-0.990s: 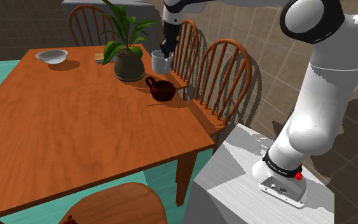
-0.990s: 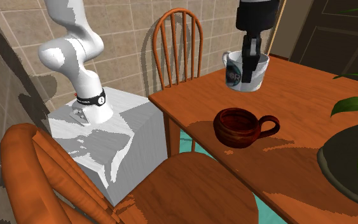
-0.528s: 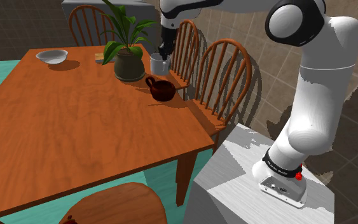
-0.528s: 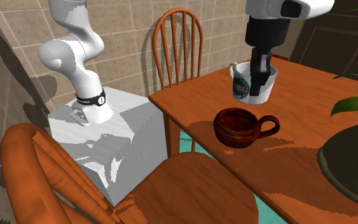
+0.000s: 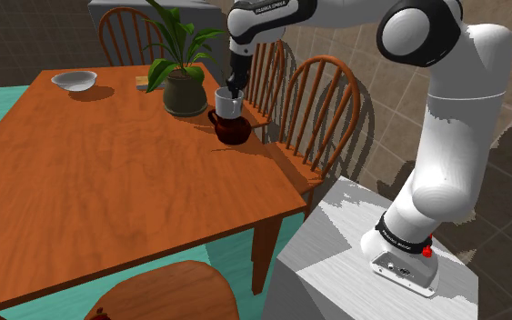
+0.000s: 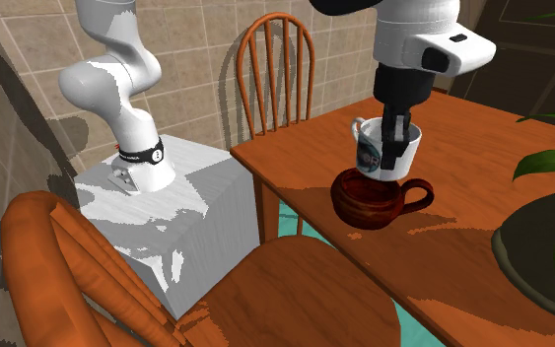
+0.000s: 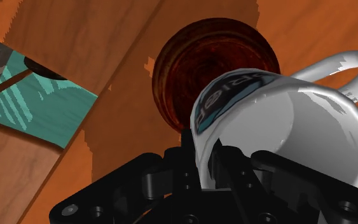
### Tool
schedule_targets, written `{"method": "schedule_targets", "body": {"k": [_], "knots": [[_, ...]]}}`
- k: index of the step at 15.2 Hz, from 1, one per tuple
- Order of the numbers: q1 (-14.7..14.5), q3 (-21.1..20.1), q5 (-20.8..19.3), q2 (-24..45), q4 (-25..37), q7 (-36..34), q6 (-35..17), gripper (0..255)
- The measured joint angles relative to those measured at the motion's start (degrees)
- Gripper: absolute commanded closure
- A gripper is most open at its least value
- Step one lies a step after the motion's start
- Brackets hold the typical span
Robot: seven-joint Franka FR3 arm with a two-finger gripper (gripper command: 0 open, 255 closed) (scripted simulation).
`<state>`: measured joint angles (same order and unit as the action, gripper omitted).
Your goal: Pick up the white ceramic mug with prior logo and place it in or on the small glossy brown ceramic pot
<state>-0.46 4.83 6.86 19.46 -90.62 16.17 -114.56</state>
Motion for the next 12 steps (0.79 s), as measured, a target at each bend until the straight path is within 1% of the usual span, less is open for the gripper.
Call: {"method": "schedule_targets", "body": {"k": [3,8,9,12], "knots": [[-0.03,-0.04,0.09,0.32,-1.16,0.12,-1.47,255],[-0.01,-0.04,0.12,0.41,-1.35,0.18,-1.77,255],[-0.01,-0.04,0.12,0.41,-1.35,0.18,-1.78,0],[-0.01,-0.04,0.12,0.41,-1.34,0.18,-1.78,0]]}}
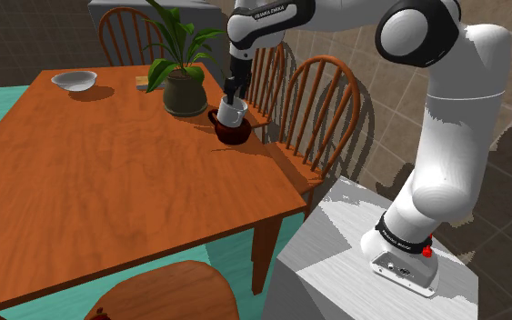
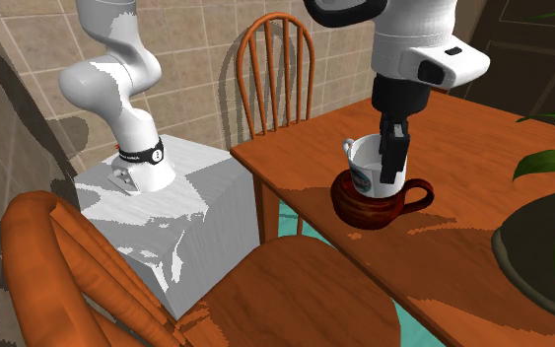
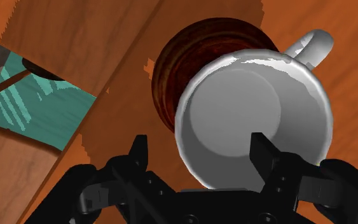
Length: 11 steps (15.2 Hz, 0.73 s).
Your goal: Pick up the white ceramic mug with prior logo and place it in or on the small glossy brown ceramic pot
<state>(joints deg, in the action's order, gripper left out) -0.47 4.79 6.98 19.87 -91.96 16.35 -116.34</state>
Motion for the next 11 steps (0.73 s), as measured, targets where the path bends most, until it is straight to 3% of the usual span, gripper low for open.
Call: {"method": "schedule_targets", "body": {"k": [3,11], "knots": [[0.00,0.00,0.00,0.00,0.00,0.00,0.00,0],[0.24,0.23,-0.36,-1.92,4.40,-0.31,6.29,0]]}}
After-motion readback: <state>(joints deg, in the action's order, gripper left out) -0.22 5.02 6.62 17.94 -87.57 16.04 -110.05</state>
